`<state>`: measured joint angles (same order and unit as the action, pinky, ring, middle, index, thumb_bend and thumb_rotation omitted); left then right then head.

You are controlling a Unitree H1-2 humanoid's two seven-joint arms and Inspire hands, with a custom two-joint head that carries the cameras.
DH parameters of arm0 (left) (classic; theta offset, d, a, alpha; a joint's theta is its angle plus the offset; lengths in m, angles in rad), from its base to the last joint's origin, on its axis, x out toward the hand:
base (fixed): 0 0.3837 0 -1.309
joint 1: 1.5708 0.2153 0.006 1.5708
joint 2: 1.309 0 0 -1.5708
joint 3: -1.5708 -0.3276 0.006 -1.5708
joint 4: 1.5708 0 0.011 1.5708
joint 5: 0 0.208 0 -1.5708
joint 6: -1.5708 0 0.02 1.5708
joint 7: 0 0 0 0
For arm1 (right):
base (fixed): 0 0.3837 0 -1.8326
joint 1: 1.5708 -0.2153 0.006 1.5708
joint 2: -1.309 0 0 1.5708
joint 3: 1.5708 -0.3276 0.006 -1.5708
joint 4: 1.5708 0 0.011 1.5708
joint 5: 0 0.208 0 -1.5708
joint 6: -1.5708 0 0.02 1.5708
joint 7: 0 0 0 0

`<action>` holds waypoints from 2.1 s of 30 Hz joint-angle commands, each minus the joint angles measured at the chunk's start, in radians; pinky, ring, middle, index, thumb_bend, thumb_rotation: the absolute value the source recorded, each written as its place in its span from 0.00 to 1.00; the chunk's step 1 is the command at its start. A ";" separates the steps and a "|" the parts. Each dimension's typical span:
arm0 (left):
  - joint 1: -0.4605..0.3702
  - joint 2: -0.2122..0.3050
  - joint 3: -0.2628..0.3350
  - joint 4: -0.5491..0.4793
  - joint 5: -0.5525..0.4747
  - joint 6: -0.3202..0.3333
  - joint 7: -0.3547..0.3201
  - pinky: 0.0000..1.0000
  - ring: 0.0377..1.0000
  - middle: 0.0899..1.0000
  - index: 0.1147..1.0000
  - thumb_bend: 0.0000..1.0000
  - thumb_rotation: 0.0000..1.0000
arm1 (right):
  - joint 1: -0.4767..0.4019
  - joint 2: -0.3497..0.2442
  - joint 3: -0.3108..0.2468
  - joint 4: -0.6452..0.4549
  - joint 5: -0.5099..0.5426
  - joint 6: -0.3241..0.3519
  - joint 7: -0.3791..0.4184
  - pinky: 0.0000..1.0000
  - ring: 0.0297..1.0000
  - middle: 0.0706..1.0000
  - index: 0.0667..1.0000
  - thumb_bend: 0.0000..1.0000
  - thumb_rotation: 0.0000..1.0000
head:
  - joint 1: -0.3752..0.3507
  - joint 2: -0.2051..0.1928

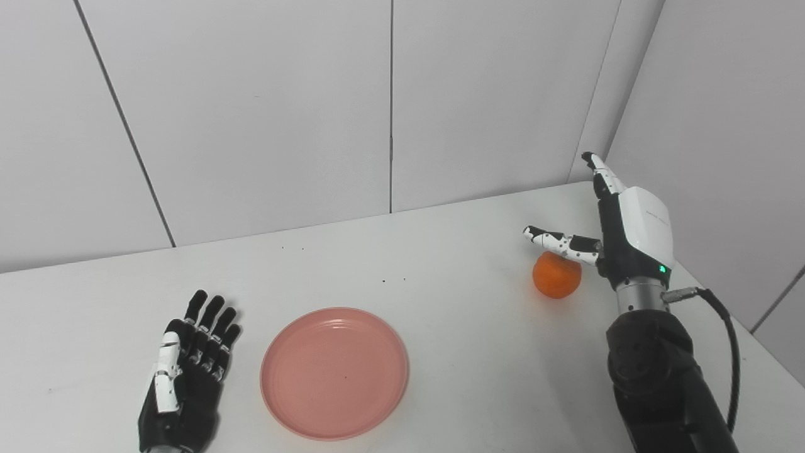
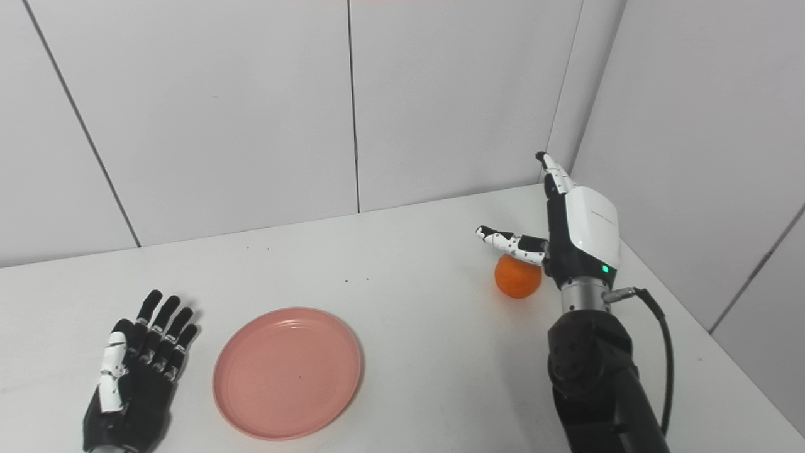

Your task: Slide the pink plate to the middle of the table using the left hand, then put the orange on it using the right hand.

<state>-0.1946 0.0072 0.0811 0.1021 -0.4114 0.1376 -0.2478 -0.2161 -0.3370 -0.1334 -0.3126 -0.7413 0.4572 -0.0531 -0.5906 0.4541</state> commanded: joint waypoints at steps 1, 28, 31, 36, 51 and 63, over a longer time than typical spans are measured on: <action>0.023 0.015 0.009 0.037 -0.006 0.047 0.009 1.00 0.97 0.98 0.98 0.30 1.00 | -0.024 -0.029 -0.019 -0.010 -0.015 0.001 -0.003 0.74 0.85 0.90 0.91 0.92 0.45 | -0.004 0.004; 0.018 0.024 0.032 0.003 -0.037 0.109 0.027 0.99 0.96 0.98 0.98 0.29 1.00 | -0.069 0.001 -0.112 0.161 -0.045 0.012 0.233 0.79 0.90 0.95 0.96 0.98 0.37 | -0.007 0.032; 0.018 0.023 0.034 -0.005 -0.036 0.122 0.036 0.99 0.96 0.97 0.97 0.29 1.00 | -0.071 0.004 -0.113 0.176 -0.045 0.012 0.238 0.78 0.90 0.94 0.95 0.99 0.38 | -0.008 0.037; 0.019 0.034 0.029 -0.003 -0.033 0.108 0.013 1.00 0.97 0.99 0.98 0.28 1.00 | -0.081 0.014 -0.120 0.207 -0.075 0.012 0.265 0.78 0.89 0.94 0.95 0.99 0.40 | -0.013 0.039; 0.018 0.035 0.038 -0.026 -0.041 0.150 0.028 0.99 0.97 0.98 0.97 0.28 1.00 | -0.109 0.030 -0.139 0.258 -0.133 0.013 0.352 0.76 0.87 0.91 0.91 0.99 0.40 | -0.022 0.061; 0.015 0.035 0.045 -0.026 -0.049 0.159 0.021 0.99 0.97 0.98 0.97 0.28 1.00 | -0.112 0.025 -0.155 0.262 -0.094 0.012 0.370 0.67 0.75 0.78 0.80 0.94 0.33 | -0.019 0.073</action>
<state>-0.1986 0.0317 0.1235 0.0539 -0.4654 0.2497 -0.2469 -0.3005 -0.2861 -0.2881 -0.0354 -0.8404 0.4736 0.3210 -0.6105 0.5246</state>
